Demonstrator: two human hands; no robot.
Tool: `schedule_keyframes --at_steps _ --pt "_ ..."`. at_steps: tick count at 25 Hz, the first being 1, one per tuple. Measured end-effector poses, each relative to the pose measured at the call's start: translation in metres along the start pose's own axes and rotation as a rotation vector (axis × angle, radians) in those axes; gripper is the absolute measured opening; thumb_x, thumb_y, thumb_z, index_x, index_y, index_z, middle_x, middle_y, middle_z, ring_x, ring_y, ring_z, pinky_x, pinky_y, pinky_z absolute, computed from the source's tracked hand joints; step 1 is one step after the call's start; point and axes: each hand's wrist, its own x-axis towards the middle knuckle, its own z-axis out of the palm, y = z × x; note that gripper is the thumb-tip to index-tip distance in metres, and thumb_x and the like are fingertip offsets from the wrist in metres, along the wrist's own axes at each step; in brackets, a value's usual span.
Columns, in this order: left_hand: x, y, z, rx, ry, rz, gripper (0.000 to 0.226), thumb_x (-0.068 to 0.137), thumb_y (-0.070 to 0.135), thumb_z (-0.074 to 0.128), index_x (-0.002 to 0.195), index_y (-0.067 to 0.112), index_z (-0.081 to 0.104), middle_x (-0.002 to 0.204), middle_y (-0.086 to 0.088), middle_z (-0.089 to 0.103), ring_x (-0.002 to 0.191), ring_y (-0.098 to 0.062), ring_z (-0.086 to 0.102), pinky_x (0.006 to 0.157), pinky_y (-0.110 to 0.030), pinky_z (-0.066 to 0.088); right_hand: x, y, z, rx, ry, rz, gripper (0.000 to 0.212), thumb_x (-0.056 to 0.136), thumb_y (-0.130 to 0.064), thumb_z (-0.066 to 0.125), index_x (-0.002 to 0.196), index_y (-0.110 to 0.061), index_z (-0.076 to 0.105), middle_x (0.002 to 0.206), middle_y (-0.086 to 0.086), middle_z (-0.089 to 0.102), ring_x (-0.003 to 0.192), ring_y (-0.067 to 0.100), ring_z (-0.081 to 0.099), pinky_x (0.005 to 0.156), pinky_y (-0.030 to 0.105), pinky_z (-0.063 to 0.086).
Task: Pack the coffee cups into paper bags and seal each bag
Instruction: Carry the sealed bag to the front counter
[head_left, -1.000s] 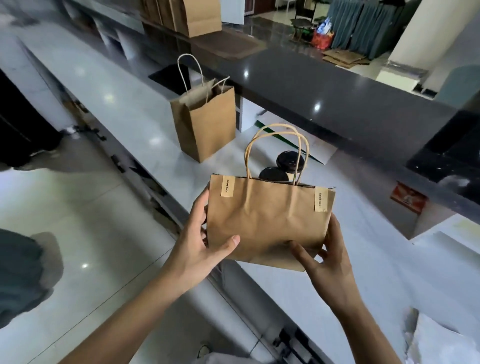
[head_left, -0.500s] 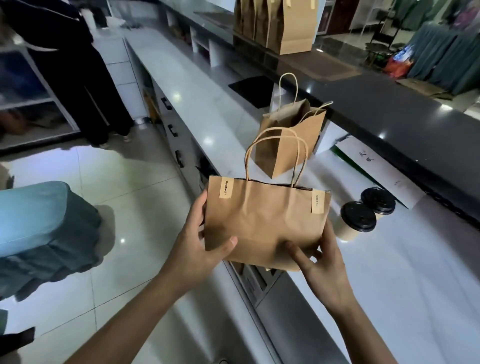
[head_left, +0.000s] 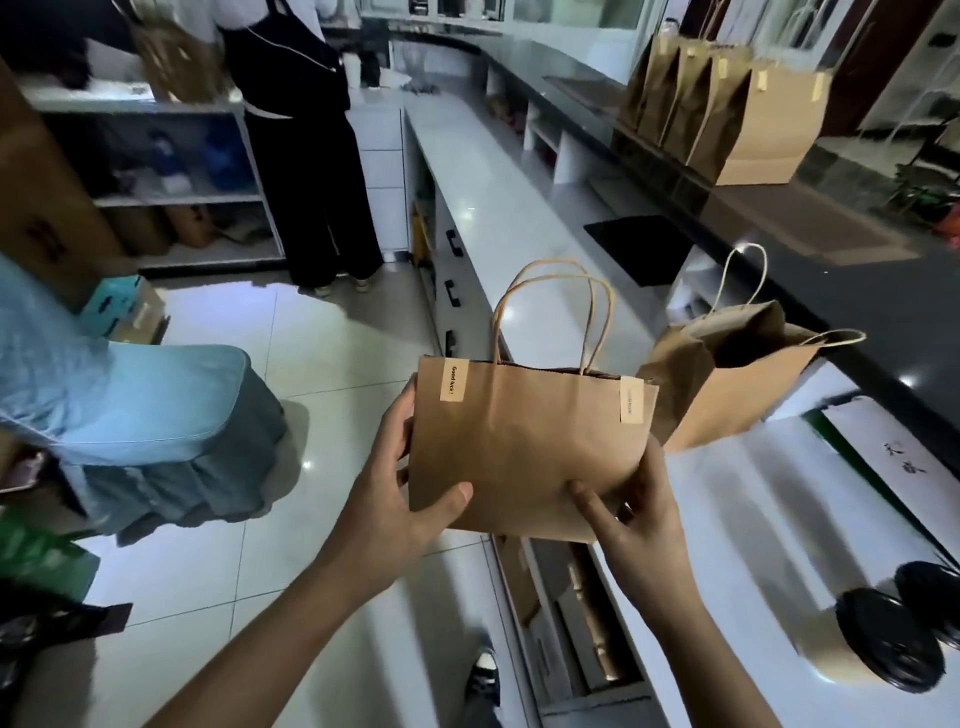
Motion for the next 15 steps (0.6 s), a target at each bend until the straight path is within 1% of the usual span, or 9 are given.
schedule_keyframes --at_steps 2,3,5,7,9,11,13,15 --pt "0.022 -0.004 -0.003 0.014 0.026 -0.006 0.099 0.079 0.026 0.080 0.152 0.057 0.021 0.146 0.014 0.054 0.135 -0.008 0.051 0.111 -0.038 0.043 0.029 0.003 0.008 0.004 -0.009 -0.027 0.075 0.088 -0.013 0.077 0.151 -0.029 0.039 0.141 -0.010 0.056 0.129 0.014 0.054 0.104 0.043 0.052" --pt "0.036 -0.007 -0.004 0.026 0.042 -0.007 0.099 0.079 0.027 0.080 0.152 0.057 0.021 0.146 0.014 0.054 0.135 -0.007 0.051 0.111 -0.038 0.043 0.047 0.005 0.011 0.007 -0.011 -0.042 0.074 0.088 -0.013 0.077 0.151 -0.027 0.040 0.141 -0.009 0.056 0.129 0.014 0.054 0.104 0.043 0.052" --pt "0.063 -0.011 -0.006 0.040 0.073 -0.005 0.099 0.078 0.027 0.080 0.151 0.059 0.021 0.145 0.016 0.054 0.134 -0.005 0.051 0.109 -0.034 0.044 0.082 0.008 0.018 0.019 -0.035 -0.056 0.068 0.088 -0.011 0.077 0.146 -0.024 0.044 0.134 -0.010 0.058 0.123 0.012 0.057 0.101 0.041 0.053" --pt "0.091 -0.012 -0.007 0.044 0.094 -0.002 0.098 0.077 0.030 0.080 0.151 0.059 0.022 0.145 0.018 0.054 0.133 -0.005 0.052 0.108 -0.032 0.044 0.115 0.009 0.023 0.024 -0.056 -0.058 0.064 0.088 -0.012 0.077 0.142 -0.027 0.045 0.127 -0.016 0.059 0.118 0.007 0.057 0.098 0.037 0.053" --pt "0.122 -0.011 -0.007 0.055 0.109 0.006 0.097 0.076 0.033 0.080 0.150 0.060 0.022 0.145 0.019 0.053 0.133 -0.006 0.052 0.107 -0.030 0.043 0.150 0.011 0.028 0.026 -0.072 -0.062 0.066 0.090 -0.017 0.076 0.144 -0.032 0.042 0.130 -0.020 0.057 0.120 0.003 0.055 0.098 0.031 0.051" --pt "0.154 -0.012 -0.007 0.069 0.118 0.017 0.097 0.077 0.031 0.080 0.148 0.062 0.023 0.144 0.019 0.054 0.132 -0.006 0.053 0.106 -0.026 0.045 0.184 0.014 0.030 0.027 -0.092 -0.062 0.068 0.090 -0.021 0.075 0.146 -0.035 0.039 0.134 -0.020 0.055 0.123 0.004 0.054 0.098 0.030 0.050" --pt "0.184 -0.013 -0.005 0.072 0.124 0.025 0.098 0.077 0.028 0.080 0.149 0.060 0.023 0.143 0.019 0.055 0.132 -0.006 0.053 0.103 -0.018 0.047 0.218 0.017 0.032 0.038 -0.096 -0.072 0.069 0.090 -0.021 0.075 0.146 -0.036 0.038 0.135 -0.020 0.054 0.124 0.004 0.054 0.096 0.027 0.049" --pt "0.208 -0.012 -0.003 0.071 0.126 0.026 0.098 0.078 0.026 0.081 0.150 0.058 0.023 0.140 0.020 0.056 0.130 -0.005 0.054 0.099 -0.012 0.046 0.247 0.018 0.033 0.049 -0.097 -0.089 0.068 0.090 -0.018 0.075 0.145 -0.036 0.040 0.133 -0.020 0.056 0.121 0.004 0.055 0.092 0.019 0.048"
